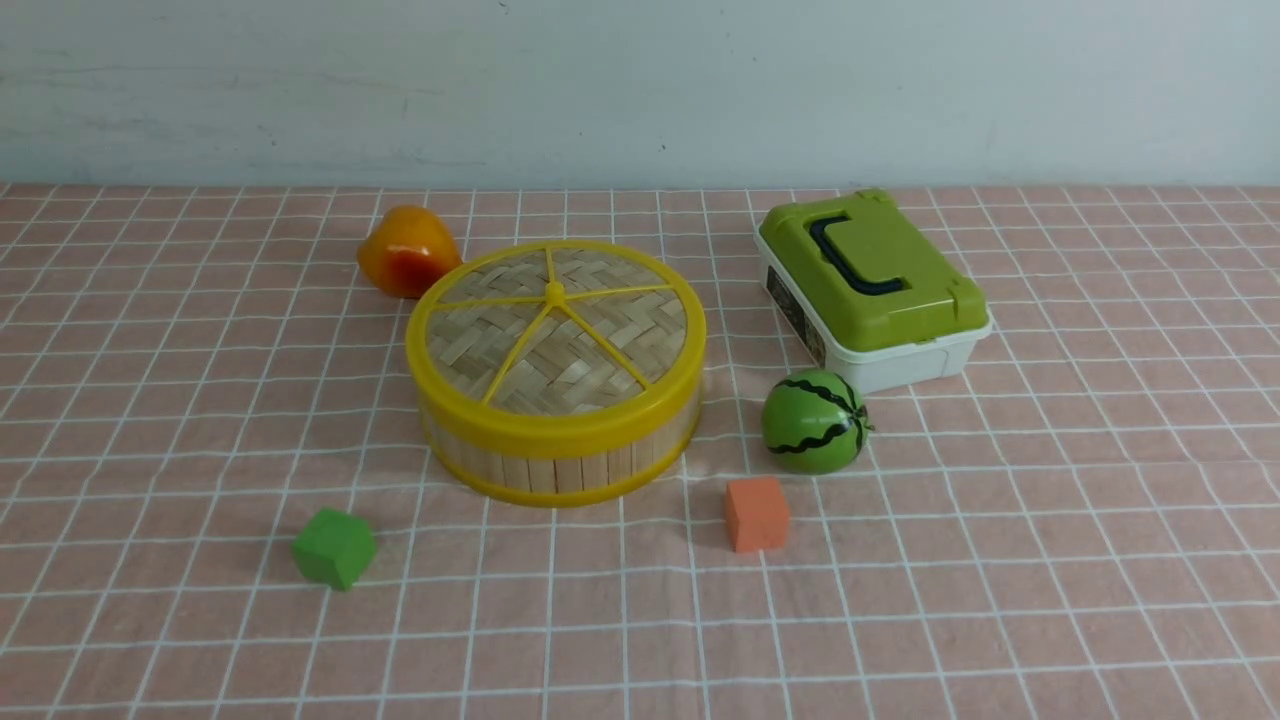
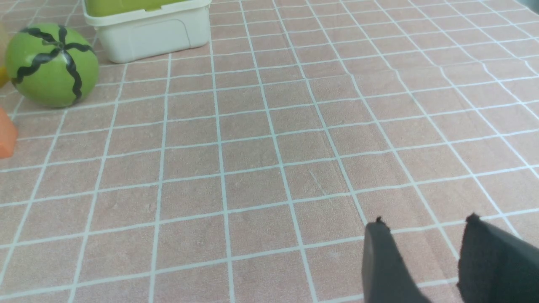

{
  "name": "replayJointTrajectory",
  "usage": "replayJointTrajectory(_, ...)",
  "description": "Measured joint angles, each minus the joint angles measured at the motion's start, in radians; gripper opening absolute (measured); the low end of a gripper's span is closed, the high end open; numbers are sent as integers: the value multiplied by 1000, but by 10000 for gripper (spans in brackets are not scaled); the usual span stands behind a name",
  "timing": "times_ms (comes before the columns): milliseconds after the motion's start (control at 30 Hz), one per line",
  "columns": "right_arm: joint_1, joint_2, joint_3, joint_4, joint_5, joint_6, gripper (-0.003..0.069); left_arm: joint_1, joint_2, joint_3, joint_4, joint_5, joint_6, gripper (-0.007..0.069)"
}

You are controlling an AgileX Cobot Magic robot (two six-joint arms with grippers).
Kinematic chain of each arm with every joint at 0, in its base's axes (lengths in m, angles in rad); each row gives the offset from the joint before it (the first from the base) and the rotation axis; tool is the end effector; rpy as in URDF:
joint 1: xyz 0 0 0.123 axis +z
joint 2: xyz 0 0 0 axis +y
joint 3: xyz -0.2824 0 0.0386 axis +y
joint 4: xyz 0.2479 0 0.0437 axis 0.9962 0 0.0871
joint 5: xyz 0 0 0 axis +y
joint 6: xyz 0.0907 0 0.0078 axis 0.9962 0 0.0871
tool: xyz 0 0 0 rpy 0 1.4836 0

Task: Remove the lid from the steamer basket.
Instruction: Use the left arm to lift the lid of the steamer

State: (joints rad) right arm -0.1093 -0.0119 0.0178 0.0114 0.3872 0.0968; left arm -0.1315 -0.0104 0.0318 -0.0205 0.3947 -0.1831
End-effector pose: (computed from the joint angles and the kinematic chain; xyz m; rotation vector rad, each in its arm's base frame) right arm 0.0518 -0.0053 0.1729 0.2000 1.8660 0.0027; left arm 0.0516 -0.0075 0.1675 -0.0618 1.9054 -0.2338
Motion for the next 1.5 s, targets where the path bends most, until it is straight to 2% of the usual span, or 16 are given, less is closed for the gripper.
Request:
replayJointTrajectory(600, 0, 0, 0, 0, 0, 0, 241, 0, 0, 0, 11, -22, 18, 89)
replayJointTrajectory(667, 0, 0, 0, 0, 0, 0, 241, 0, 0, 0, 12, -87, 25, 90)
replayJointTrajectory(867, 0, 0, 0, 0, 0, 0, 241, 0, 0, 0, 12, -524, 27, 92)
replayJointTrajectory(900, 0, 0, 0, 0, 0, 0, 241, 0, 0, 0, 12, -524, 26, 92)
replayJointTrajectory(1000, 0, 0, 0, 0, 0, 0, 241, 0, 0, 0, 12, -694, 12, 94)
replayJointTrajectory(1067, 0, 0, 0, 0, 0, 0, 241, 0, 0, 0, 12, -823, -41, 98)
replayJointTrajectory(1100, 0, 0, 0, 0, 0, 0, 241, 0, 0, 0, 12, -823, -46, 98)
replayJointTrajectory(1133, 0, 0, 0, 0, 0, 0, 241, 0, 0, 0, 12, -946, -93, 101)
replayJointTrajectory(1233, 0, 0, 0, 0, 0, 0, 241, 0, 0, -10, 11, -1035, -134, 103)
replayJointTrajectory(1300, 0, 0, 0, 0, 0, 0, 241, 0, 0, -44, 11, -1032, -140, 103)
replayJointTrajectory(1500, 0, 0, 0, 0, 0, 0, 241, 0, 85, -424, -12, -689, -107, 103)
